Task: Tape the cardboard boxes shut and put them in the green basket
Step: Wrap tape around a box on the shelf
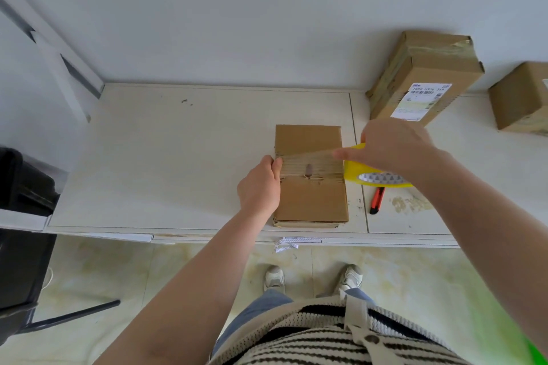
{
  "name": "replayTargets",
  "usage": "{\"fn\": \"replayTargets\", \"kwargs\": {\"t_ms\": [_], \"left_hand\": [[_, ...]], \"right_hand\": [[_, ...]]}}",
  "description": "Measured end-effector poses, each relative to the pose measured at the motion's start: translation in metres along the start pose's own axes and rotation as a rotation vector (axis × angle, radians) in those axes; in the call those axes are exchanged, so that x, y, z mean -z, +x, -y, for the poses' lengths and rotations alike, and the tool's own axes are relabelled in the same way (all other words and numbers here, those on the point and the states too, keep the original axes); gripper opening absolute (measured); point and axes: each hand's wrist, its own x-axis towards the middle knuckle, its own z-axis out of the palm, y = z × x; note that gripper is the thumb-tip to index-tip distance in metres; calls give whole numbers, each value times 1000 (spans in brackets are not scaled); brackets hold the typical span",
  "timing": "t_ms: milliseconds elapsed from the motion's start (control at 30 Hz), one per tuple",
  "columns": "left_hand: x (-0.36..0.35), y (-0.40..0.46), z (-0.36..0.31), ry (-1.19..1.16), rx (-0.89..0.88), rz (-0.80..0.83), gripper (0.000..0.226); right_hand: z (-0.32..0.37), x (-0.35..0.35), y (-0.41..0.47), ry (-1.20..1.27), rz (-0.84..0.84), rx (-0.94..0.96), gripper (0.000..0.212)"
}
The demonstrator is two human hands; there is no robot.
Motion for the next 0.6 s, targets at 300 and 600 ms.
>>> {"fn": "replayTargets", "kwargs": {"t_ms": [300,600], "left_hand": [[3,-1,-1,59,-35,13,38],[7,5,8,-122,-142,87,39]], "right_hand": [[-17,-61,20,174,179,-125,85],[-16,-75,31,242,257,-163,83]]}}
